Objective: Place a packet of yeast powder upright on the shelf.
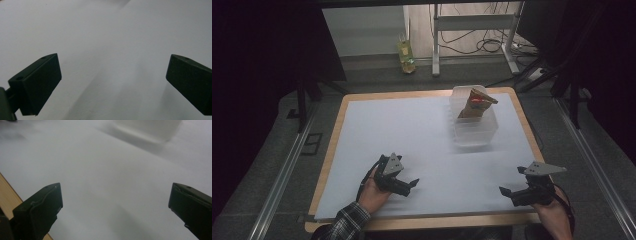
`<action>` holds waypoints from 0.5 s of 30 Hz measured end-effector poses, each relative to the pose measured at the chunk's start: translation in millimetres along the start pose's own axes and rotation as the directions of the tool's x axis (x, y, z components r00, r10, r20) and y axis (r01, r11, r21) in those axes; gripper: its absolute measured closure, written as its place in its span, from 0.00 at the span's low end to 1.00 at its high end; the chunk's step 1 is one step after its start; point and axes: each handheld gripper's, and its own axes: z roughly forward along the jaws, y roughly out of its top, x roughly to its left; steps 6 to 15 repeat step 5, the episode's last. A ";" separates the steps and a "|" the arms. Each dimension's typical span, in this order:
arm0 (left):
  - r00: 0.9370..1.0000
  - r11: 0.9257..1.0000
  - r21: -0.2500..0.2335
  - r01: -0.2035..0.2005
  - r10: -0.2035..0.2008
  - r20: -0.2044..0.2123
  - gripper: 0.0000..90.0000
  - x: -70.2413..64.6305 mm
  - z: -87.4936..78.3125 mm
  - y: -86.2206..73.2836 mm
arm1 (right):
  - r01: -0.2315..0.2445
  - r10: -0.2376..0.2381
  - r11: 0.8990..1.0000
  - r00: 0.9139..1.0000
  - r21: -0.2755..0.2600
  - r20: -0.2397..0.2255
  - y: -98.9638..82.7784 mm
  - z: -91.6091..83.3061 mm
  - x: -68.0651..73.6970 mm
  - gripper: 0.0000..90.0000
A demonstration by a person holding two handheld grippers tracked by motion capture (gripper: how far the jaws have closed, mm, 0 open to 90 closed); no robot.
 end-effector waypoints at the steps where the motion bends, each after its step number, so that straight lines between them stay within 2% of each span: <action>1: 1.000 1.000 0.002 -0.001 0.001 -0.001 0.00 0.2 0.2 -0.1 | 0.003 -0.003 1.000 1.000 0.011 0.003 -0.9 1.6 -0.3 0.00; 15: 1.000 1.000 0.008 -0.004 0.004 -0.006 0.00 1.0 1.3 -0.1 | 0.000 0.001 1.000 1.000 0.014 -0.007 -1.3 2.4 -1.1 0.00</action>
